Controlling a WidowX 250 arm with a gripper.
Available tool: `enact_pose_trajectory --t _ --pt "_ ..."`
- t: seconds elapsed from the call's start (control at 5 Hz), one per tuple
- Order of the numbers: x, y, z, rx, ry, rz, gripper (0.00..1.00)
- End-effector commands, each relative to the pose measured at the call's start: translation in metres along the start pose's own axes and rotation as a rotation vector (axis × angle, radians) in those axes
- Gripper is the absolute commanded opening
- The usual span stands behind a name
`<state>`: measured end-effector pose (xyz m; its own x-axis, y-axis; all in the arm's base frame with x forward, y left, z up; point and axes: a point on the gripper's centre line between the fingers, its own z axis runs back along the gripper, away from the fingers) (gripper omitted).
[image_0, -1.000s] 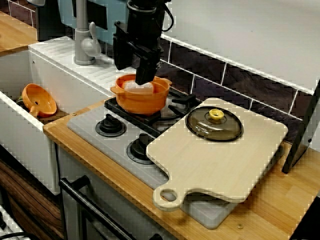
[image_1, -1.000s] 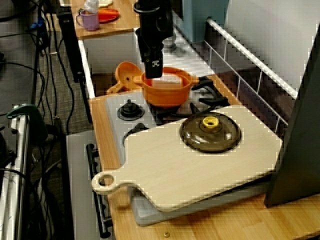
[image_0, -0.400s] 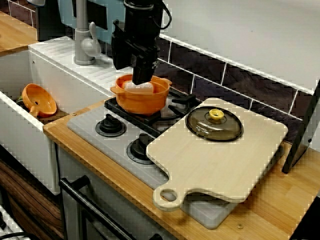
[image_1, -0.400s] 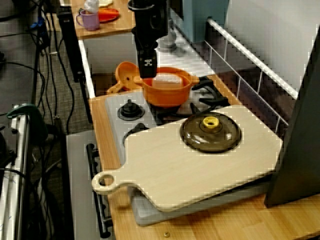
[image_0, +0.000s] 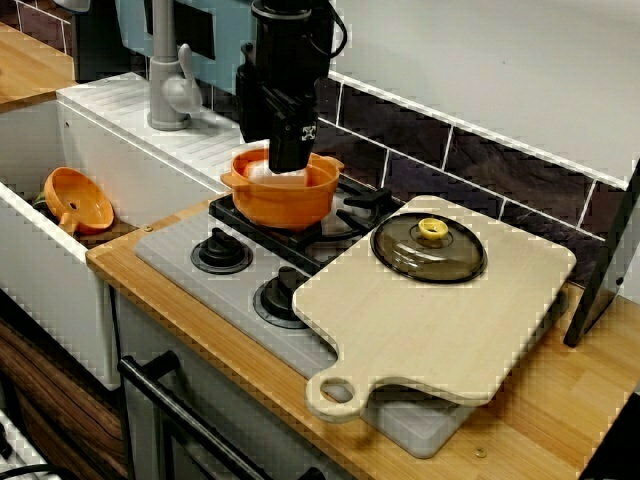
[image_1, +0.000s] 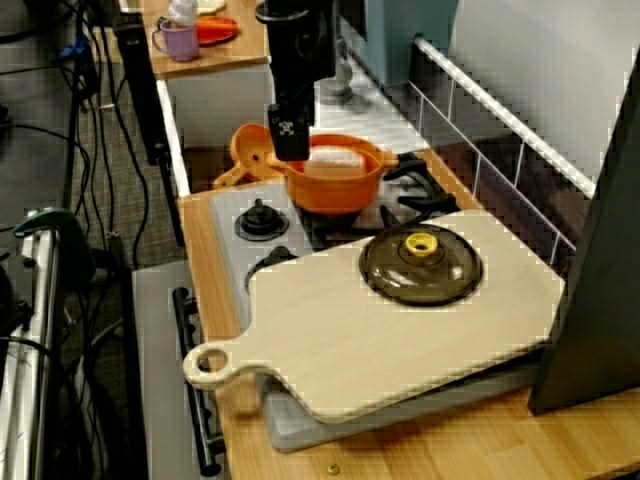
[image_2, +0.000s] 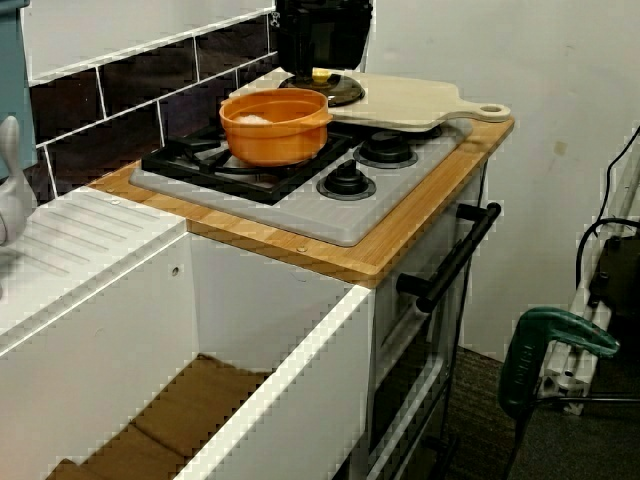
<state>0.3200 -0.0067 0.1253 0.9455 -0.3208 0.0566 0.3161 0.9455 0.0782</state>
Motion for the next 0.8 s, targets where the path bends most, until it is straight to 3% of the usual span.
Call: enact_pose_trajectory --t 0.0,0.6 --pt "0.008 0.009 0.012 0.008 -0.072 -0.241 1.00" --pt "0.010 0.002 -0.006 -0.013 -0.098 -0.220 1.00"
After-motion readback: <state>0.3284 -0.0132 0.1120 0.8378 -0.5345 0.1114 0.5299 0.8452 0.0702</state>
